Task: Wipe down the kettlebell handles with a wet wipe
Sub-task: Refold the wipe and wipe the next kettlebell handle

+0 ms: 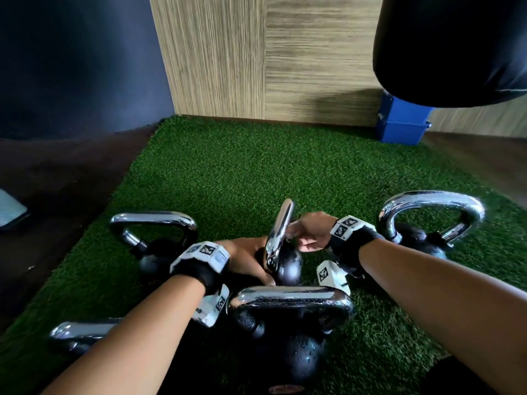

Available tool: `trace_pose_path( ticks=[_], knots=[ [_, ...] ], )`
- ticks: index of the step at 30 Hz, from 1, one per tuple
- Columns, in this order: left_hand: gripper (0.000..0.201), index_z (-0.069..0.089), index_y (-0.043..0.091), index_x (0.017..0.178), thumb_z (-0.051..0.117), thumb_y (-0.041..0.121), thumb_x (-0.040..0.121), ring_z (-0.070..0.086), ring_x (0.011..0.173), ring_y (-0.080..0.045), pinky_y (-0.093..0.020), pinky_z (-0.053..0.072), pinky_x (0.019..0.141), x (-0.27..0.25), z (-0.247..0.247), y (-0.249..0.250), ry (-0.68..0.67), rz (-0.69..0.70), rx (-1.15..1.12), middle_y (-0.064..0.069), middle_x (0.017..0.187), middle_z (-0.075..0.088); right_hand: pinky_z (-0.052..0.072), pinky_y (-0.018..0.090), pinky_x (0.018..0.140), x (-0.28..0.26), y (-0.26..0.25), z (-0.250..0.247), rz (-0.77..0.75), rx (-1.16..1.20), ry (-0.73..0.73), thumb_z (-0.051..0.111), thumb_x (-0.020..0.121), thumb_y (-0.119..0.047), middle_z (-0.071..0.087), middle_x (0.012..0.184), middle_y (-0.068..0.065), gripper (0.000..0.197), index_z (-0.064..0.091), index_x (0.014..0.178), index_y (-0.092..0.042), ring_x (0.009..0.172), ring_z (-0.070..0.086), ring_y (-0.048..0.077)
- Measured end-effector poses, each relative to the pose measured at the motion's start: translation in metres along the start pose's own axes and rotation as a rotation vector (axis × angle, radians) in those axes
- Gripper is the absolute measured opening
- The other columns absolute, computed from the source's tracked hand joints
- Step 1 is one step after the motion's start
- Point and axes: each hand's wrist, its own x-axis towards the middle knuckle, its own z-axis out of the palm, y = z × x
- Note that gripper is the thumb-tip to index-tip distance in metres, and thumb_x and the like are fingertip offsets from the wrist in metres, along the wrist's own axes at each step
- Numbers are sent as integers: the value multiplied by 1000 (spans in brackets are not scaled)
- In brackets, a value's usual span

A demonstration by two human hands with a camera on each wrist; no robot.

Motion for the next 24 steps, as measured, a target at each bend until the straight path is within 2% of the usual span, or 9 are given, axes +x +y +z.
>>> trace_pose_path(
  ticks=[4,7,9,11,13,16,18,21,24],
  knots=[
    [67,52,39,134,87,39,76,58,121,-3,-30,43,110,-28,-35,36,-4,-21,-35,16,131,63,62,39,57,-24,-18,-26,-288,27,166,79,81,-8,72,89,19,29,55,98,-6,61,72,26],
    [80,58,35,131,74,77,65,63,112,-14,-38,50,101,-31,-44,66,90,-112,284,8,128,66,64,42,66,-42,-41,-29,-543,-424,225,76,86,-19,75,95,11,47,52,126,-16,74,75,28],
    [80,61,30,125,70,82,65,66,101,-20,-38,55,92,-28,-39,80,135,-200,565,3,117,70,61,39,84,-48,-56,-26,-630,-828,198,69,93,-25,72,119,8,50,54,140,-25,96,73,26],
    [65,67,26,110,76,72,66,69,88,-20,-38,60,83,-26,-33,87,186,-237,614,-1,102,72,54,36,98,-48,-66,-22,-617,-1032,177,65,96,-25,66,132,7,44,58,139,-27,114,66,25],
    [48,68,24,98,78,61,70,68,82,-20,-36,60,79,-26,-31,91,210,-244,601,-2,92,71,51,35,101,-49,-70,-19,-567,-1095,156,62,98,-20,67,130,8,39,61,137,-25,116,65,26],
    [49,66,26,106,79,57,70,67,88,-21,-32,54,81,-26,-37,94,208,-293,629,2,98,71,52,29,86,-57,-75,-15,-523,-1171,160,60,95,-16,72,110,12,27,70,121,-18,104,69,30],
    [47,66,27,110,82,49,71,65,89,-21,-31,50,78,-26,-42,93,214,-308,690,2,100,71,55,32,82,-65,-79,-15,-511,-1214,178,62,92,-16,74,101,11,19,73,108,-15,97,70,30],
    [43,67,26,109,85,35,71,69,92,-24,-32,54,79,-26,-49,86,280,-278,792,2,98,72,58,37,86,-75,-80,-16,-492,-1288,195,68,88,-20,74,102,11,24,74,109,-9,98,70,28],
    [66,62,40,131,88,28,71,70,103,-25,-32,54,81,-27,-53,75,367,-230,811,4,113,72,59,37,81,-84,-74,-16,-468,-1315,227,74,84,-28,74,97,13,33,73,107,-4,94,70,28]
  ],
)
